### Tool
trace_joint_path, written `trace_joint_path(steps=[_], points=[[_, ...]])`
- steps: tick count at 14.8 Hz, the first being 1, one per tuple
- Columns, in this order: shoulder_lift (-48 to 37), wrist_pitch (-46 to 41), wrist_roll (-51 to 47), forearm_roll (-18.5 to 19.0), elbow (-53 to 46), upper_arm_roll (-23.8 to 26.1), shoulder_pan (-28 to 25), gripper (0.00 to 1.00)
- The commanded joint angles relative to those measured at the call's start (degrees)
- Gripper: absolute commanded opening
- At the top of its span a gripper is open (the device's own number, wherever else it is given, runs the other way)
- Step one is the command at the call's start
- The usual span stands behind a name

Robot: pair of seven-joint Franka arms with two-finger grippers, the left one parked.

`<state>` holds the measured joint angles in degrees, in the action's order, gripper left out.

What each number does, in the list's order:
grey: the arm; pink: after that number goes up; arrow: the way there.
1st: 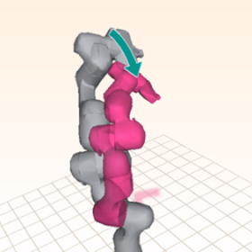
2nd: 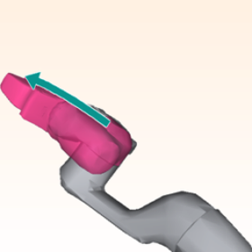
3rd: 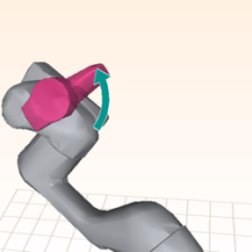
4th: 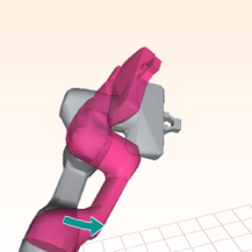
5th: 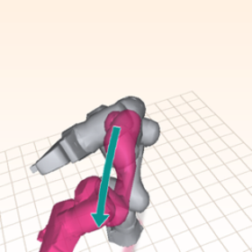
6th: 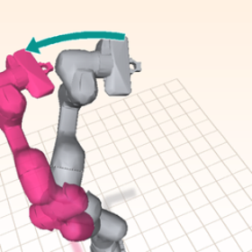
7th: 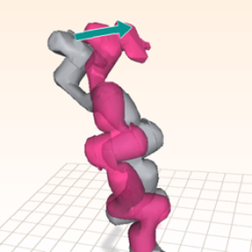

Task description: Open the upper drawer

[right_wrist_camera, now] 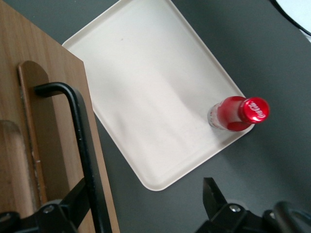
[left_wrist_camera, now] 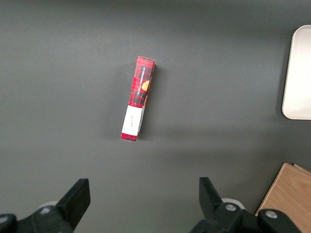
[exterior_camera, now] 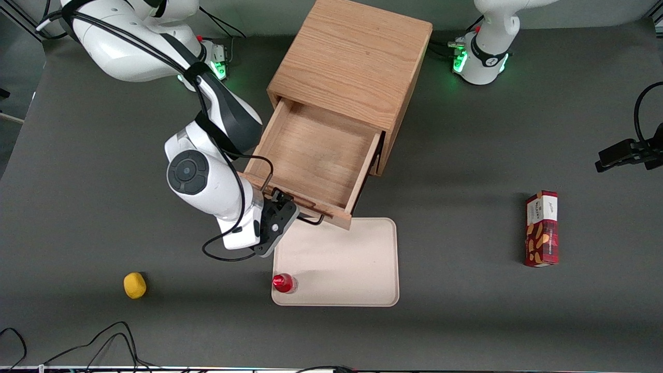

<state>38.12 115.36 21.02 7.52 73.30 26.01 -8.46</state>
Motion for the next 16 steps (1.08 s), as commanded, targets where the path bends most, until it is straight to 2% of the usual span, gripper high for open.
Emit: trace_joint_path(steps=[1, 7, 9, 11, 14, 16], points=[[1.3, 0.3, 1.0, 0.9, -2.4, 0.1, -0.1, 1.00], [-7.3, 0.2, 0.3, 0.4, -1.9, 0.0, 1.8, 1.00], [-12.2, 0.0, 0.3, -1.9, -1.2, -0.5, 4.1, 1.00], [-19.4, -0.4, 0.4, -5.3, 3.6, -3.1, 6.5, 1.00], [-29.2, -1.4, 0.0, -12.5, 12.3, -6.2, 10.4, 1.00], [-32.4, -5.8, -0.9, -13.0, 14.6, -7.5, 12.9, 1.00]])
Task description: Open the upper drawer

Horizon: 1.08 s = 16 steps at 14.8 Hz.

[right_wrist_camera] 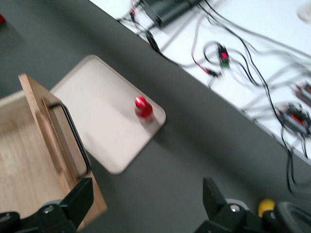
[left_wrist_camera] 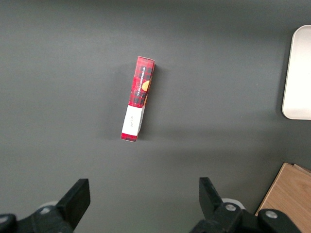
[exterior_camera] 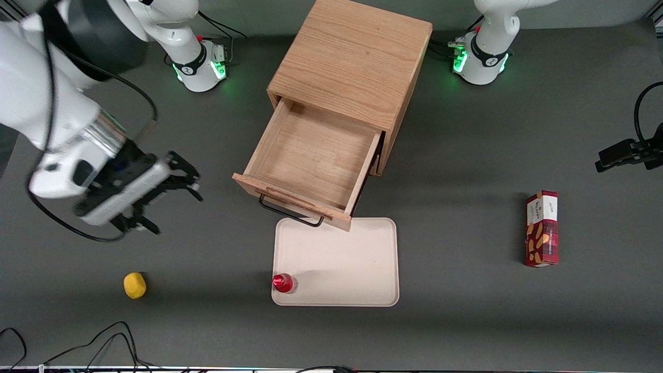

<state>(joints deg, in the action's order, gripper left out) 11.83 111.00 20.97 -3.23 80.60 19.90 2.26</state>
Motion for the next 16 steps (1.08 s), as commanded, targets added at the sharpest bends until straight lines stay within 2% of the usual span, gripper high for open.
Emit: trace_joint_path(steps=[1, 3, 7, 10, 13, 16], points=[[-7.4, -4.3, -3.8, -2.2, 8.2, -1.9, 2.8, 1.00], [-10.2, -9.2, -14.3, -2.3, 10.4, -3.8, 3.1, 1.00], [-15.9, -15.5, -23.9, -1.8, 16.0, -4.0, 6.9, 1.00], [-18.6, -20.4, -27.8, -1.5, 18.9, -4.1, 9.1, 1.00], [-18.5, -20.4, -30.6, 1.8, 18.8, -4.0, 8.9, 1.00], [-18.3, -19.9, -30.6, 1.9, 18.9, -4.0, 8.6, 1.00]])
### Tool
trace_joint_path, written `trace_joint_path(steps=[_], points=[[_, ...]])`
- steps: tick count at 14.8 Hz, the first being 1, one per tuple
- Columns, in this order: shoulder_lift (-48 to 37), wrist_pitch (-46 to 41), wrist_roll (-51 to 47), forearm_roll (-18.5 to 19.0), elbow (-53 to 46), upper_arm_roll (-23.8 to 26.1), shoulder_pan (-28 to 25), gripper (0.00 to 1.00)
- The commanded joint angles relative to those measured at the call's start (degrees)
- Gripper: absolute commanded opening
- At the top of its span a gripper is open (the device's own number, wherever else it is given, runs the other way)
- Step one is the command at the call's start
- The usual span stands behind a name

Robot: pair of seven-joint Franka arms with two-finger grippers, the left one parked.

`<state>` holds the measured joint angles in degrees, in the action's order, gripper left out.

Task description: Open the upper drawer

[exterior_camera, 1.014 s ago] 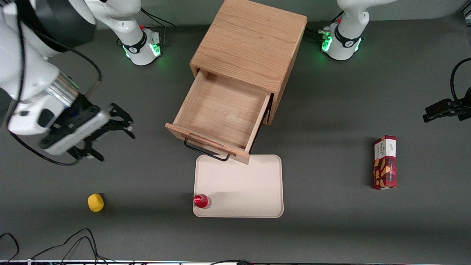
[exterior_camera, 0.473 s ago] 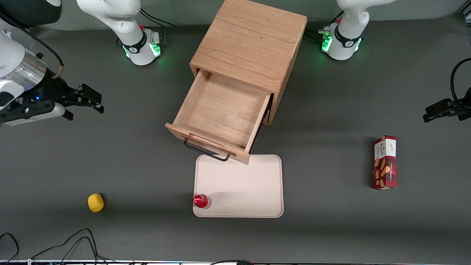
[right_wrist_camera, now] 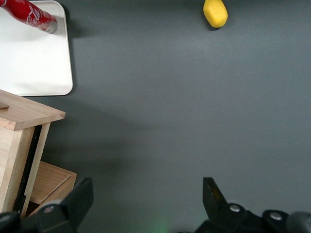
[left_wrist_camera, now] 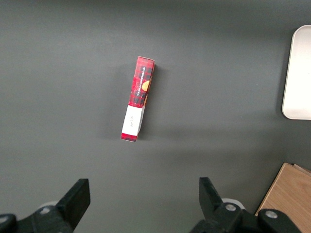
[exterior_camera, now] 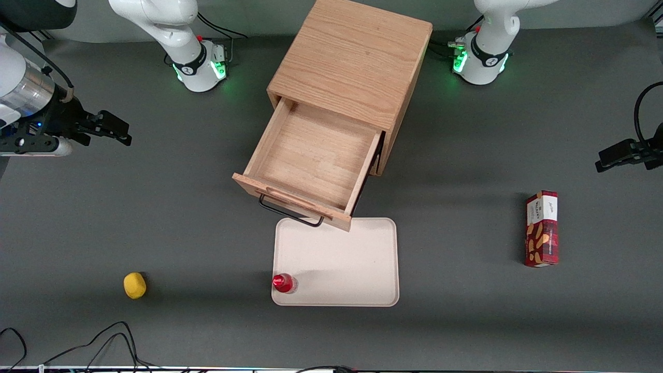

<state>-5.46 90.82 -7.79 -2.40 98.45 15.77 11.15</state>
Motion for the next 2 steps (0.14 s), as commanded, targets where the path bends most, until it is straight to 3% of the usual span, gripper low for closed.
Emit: trace_joint_path(steps=[1, 2], points=[[-1.0, 0.7, -1.9, 1.1, 1.0, 0.1, -0.3, 1.00], [-1.0, 0.8, -1.9, 1.1, 1.0, 0.1, -0.3, 1.00]])
